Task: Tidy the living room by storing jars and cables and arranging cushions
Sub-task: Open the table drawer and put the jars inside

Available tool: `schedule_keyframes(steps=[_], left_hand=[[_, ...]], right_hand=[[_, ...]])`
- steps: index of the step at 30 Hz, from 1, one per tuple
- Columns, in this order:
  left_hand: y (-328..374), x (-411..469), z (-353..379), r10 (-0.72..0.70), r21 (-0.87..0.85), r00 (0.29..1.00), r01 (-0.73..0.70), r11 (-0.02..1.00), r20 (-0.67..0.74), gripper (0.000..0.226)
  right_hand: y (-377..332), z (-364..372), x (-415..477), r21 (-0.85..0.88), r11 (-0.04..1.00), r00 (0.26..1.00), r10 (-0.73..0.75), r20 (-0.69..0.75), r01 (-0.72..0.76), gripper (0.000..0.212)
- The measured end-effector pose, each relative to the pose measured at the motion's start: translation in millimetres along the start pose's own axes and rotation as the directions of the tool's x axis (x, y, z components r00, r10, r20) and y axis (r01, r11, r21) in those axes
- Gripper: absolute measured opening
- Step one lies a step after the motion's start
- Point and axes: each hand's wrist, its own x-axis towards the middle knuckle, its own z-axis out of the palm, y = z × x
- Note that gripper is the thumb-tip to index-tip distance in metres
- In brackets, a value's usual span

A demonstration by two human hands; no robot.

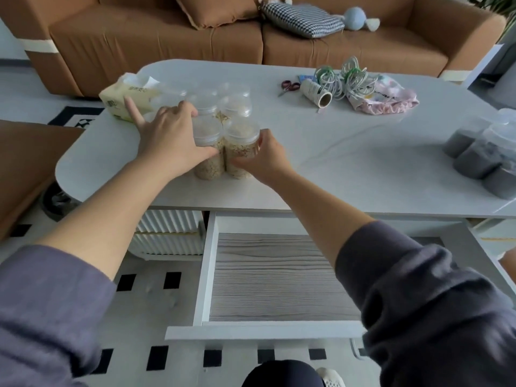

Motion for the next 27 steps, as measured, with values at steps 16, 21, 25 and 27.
schedule_keyframes(steps=[16, 21, 25, 27], left_hand=[[31.7, -140.2, -27.6, 0.276, -0.425, 0.951, -0.194, 0.884, 0.140, 0.083], [33.2, -150.8, 17.1, 0.276, -0.367, 0.916, -0.160, 0.917, 0.292, 0.081], [34.3, -144.6, 57.3, 0.200, -0.263, 0.903, -0.101, 0.959, 0.380, 0.075], [35.3, -139.0, 71.7, 0.165, -0.187, 0.910, -0.099, 0.977, 0.381, 0.069]], right_hand=[[44.1, -71.5, -153.8, -0.138, 0.989, 0.983, -0.036, 0.181, 0.061, 0.057], [68.3, -40.6, -152.4, -0.182, 0.983, 0.966, 0.019, 0.259, 0.030, 0.064], [90.2, -5.4, -135.5, -0.241, 0.970, 0.957, 0.106, 0.271, -0.040, 0.067], [97.6, 9.2, -125.8, -0.219, 0.968, 0.950, 0.179, 0.257, -0.123, 0.068]])
